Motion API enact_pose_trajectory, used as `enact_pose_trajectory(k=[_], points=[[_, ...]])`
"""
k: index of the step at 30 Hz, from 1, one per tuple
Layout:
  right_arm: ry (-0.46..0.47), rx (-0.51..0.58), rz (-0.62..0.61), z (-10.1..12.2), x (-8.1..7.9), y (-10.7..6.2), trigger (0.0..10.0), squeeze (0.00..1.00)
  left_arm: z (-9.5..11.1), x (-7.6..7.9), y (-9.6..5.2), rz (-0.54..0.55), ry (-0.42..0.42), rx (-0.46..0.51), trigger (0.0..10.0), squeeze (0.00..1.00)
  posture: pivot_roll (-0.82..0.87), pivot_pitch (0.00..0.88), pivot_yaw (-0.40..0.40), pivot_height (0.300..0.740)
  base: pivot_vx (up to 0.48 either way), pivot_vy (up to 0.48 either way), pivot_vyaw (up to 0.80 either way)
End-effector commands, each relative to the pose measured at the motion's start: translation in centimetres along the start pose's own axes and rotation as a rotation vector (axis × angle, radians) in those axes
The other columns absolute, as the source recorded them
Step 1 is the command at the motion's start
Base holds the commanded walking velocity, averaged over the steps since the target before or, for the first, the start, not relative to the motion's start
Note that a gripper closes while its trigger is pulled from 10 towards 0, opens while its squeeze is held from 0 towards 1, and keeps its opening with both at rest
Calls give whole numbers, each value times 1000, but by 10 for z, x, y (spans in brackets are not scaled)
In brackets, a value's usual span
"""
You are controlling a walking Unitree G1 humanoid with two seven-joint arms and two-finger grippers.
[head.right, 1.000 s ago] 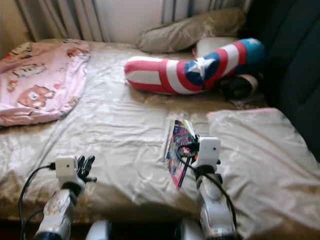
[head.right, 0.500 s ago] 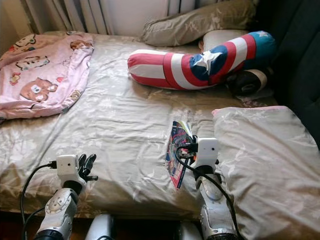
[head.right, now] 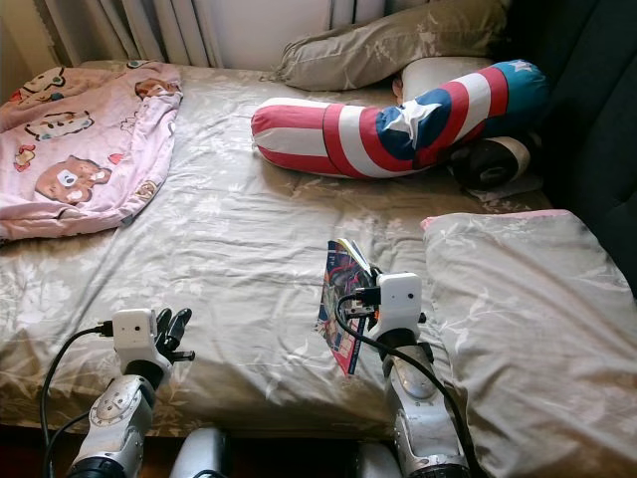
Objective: Clean up the room
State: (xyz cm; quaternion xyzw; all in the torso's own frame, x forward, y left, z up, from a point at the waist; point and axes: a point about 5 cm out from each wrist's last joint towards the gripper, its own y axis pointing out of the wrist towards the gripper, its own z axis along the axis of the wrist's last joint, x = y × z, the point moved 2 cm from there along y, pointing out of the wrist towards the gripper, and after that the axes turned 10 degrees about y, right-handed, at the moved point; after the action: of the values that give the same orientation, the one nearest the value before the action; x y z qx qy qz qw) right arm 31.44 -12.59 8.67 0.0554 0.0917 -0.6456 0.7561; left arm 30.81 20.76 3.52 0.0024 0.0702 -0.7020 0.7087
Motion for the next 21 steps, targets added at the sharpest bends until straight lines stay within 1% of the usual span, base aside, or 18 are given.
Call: enact_pose_trajectory(k=[1, 12, 16, 21], points=[[-12, 57, 21, 12, -4, 4, 10000, 0, 2, -2, 0, 4, 1, 2, 10000, 0, 23, 91, -43, 639, 251, 0, 0], [-13, 75, 17, 17, -3, 5, 10000, 0, 4, -2, 1, 2, -1, 10, 10000, 0, 23, 92, -41, 639, 290, 0, 0], [-11, 81, 24, 19, -5, 6, 10000, 0, 4, -2, 1, 5, 3, 12, 10000, 0, 23, 94, -40, 639, 296, 0, 0], [9, 113, 53, 26, -12, 9, 10000, 0, 5, -2, 1, 8, -1, 16, 10000, 0, 20, 96, -36, 639, 0, 0, 0]])
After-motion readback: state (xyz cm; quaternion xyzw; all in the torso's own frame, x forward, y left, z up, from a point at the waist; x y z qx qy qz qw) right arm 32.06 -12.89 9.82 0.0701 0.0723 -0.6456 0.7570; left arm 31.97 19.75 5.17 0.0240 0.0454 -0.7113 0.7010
